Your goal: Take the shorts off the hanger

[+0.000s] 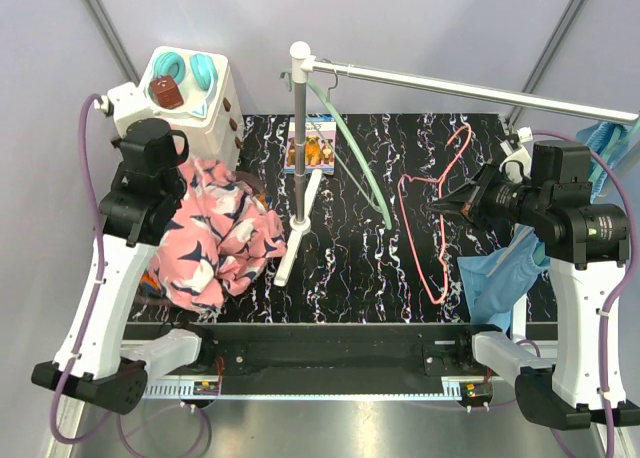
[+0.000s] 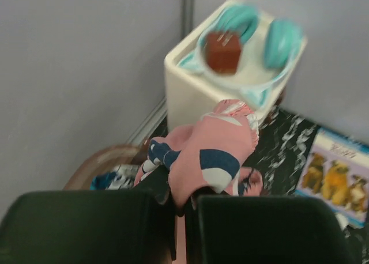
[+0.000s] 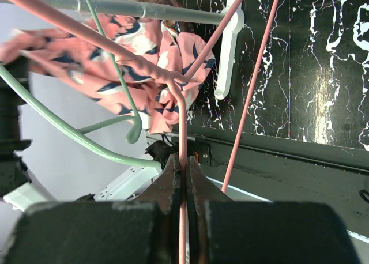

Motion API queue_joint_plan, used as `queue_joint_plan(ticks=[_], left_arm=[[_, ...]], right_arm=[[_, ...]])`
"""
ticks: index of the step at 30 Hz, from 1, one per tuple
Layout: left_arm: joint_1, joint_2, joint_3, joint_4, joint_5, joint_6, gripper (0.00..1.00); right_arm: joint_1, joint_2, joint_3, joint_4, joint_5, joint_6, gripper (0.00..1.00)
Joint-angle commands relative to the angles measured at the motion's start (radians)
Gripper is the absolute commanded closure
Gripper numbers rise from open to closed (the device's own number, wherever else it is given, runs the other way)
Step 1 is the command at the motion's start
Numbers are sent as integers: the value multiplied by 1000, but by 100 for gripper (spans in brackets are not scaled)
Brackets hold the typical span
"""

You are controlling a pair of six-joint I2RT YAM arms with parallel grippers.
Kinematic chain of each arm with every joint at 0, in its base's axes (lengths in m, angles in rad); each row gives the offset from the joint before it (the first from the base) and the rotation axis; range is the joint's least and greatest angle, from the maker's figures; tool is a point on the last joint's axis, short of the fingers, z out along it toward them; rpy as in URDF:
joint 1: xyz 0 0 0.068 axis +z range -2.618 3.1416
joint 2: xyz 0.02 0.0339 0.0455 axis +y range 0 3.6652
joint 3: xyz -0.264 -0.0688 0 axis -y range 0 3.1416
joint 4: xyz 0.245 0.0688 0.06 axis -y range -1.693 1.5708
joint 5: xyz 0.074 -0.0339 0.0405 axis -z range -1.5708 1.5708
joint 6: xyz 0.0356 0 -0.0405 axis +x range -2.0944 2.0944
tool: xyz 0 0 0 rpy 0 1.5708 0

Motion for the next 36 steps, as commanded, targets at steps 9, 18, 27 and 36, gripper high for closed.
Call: queue_joint_plan(ticks=[9, 18, 27, 36], left_arm=[[85, 28, 422, -167, 70, -309, 100], [85, 60, 591, 92, 83, -245, 99], [85, 103, 642, 138, 62, -101, 99], [102, 40, 185, 41, 175, -316, 100]], right_arm=[[-3, 2, -1, 67, -28, -4, 100], [-3, 7, -9, 83, -37, -3, 100], [-2, 19, -9, 96, -42, -6, 100], [-3, 25, -12, 110, -51, -4, 100]])
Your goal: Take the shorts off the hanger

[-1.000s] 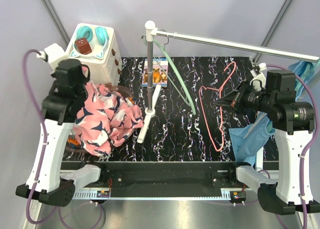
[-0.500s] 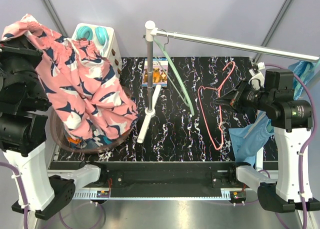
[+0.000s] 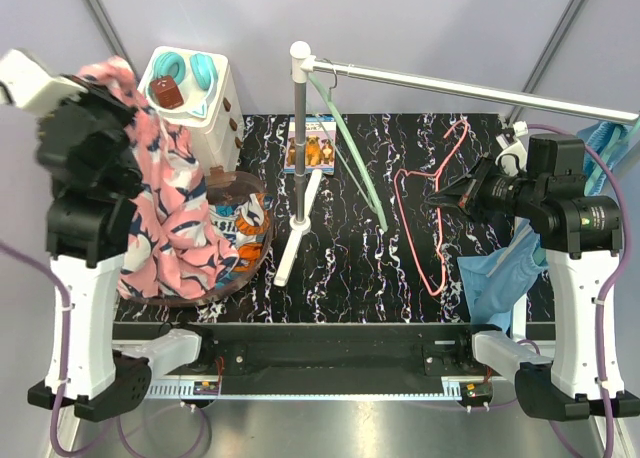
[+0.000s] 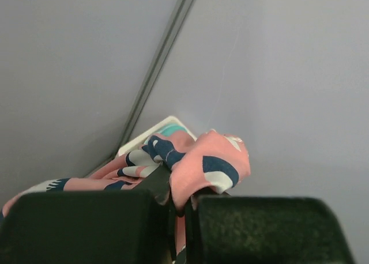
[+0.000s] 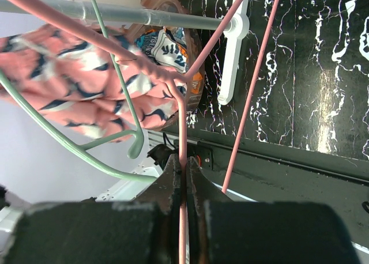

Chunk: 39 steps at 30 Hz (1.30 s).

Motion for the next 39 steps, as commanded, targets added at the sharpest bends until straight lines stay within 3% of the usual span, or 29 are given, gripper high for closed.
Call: queue_joint_plan(ticks=[1, 6, 9, 21, 22, 26, 27, 31, 35, 39], left_arm=[[27, -11, -227, -91, 142, -225, 100], [141, -35, -591, -162, 479, -629, 100], [149, -66, -730, -103, 602, -725, 100], [159, -100, -955, -241, 592, -903, 100], [161, -109, -977, -249, 587, -905, 98], [159, -144, -966, -306, 584, -873, 45], [159, -152, -953, -313, 587, -857, 39], [156, -174, -868, -387, 625, -779, 31], [153, -224, -790, -480, 685, -731, 30], [147, -339, -732, -470, 745, -710, 30]], right_arm=[[-2, 1, 2, 57, -33, -3, 100], [-3, -8, 9, 51, -28, -3, 100], [-2, -22, 9, 42, -18, -5, 100], [-2, -59, -19, 25, -13, -12, 100], [-3, -56, -18, 22, -14, -15, 100], [-3, -45, 8, 8, -37, -49, 100], [-2, -38, 18, 2, -39, -79, 100], [-3, -34, 68, -47, -31, -185, 100], [0, -47, 67, -72, -37, -288, 100], [3, -92, 33, -58, -62, -298, 100]])
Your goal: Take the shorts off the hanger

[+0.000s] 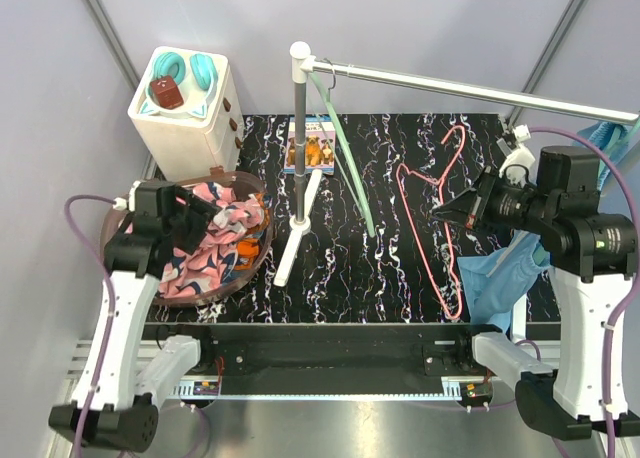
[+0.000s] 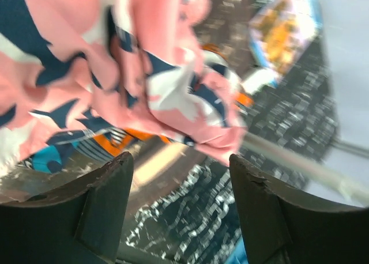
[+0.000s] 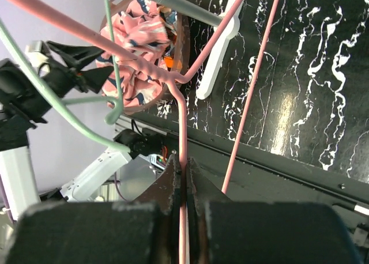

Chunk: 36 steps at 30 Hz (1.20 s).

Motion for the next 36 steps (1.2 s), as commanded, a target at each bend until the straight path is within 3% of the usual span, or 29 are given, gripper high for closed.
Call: queue_joint_plan(ticks=[1, 6, 13, 17, 26, 36], left_arm=[[-14, -114, 96, -12, 142, 67, 30], [-91, -130, 179, 52, 198, 150, 26], [-435, -61, 276, 253, 109, 214, 24], [-600, -2, 326, 370, 59, 273, 25], [-640, 50, 342, 534, 117, 379, 25], [-640, 179, 503, 513, 163, 486, 23]], right_arm=[[1, -50, -12, 22, -60, -81, 100], [7, -76, 2, 39, -77, -92, 100], [32, -38, 80, 103, -183, -75, 100], [41, 28, 163, 120, -166, -69, 100], [49, 123, 267, 244, -154, 20, 100], [196, 175, 263, 353, 72, 172, 100]])
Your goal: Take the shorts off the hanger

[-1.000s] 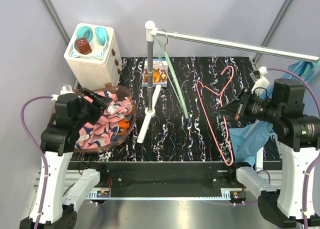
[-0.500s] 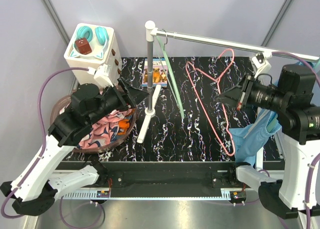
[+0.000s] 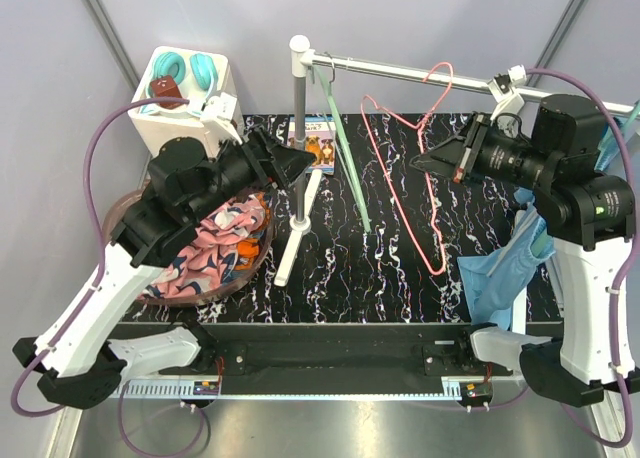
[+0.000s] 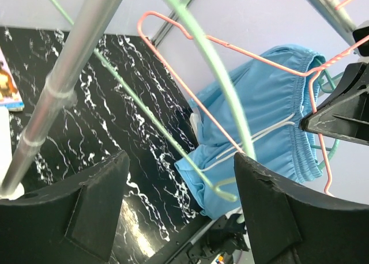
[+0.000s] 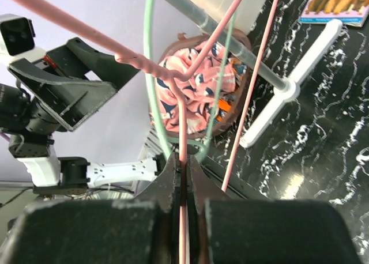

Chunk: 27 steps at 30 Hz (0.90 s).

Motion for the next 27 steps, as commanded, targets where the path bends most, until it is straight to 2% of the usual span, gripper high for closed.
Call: queue_joint_plan(ticks=[1, 5, 9, 15, 20, 27], left_arm=[[-4, 16, 71, 50, 44, 66, 23], [-4, 7, 68, 29, 41, 65, 23], [-4, -5, 71, 0, 46, 66, 23], [-6, -41, 40, -14, 66, 48, 23], [-6, -77, 17, -23, 63, 40, 23], [-4, -123, 6, -46, 52, 43, 23]], right_arm=[[55, -1, 9, 146, 111, 95, 100], [92, 12, 49, 124, 215, 119, 100], [158, 63, 128, 22, 394, 148, 100], [352, 144, 204, -56, 632, 205, 100], [553, 235, 332, -150, 884, 242, 100], [650, 449, 596, -297, 987, 190, 99]])
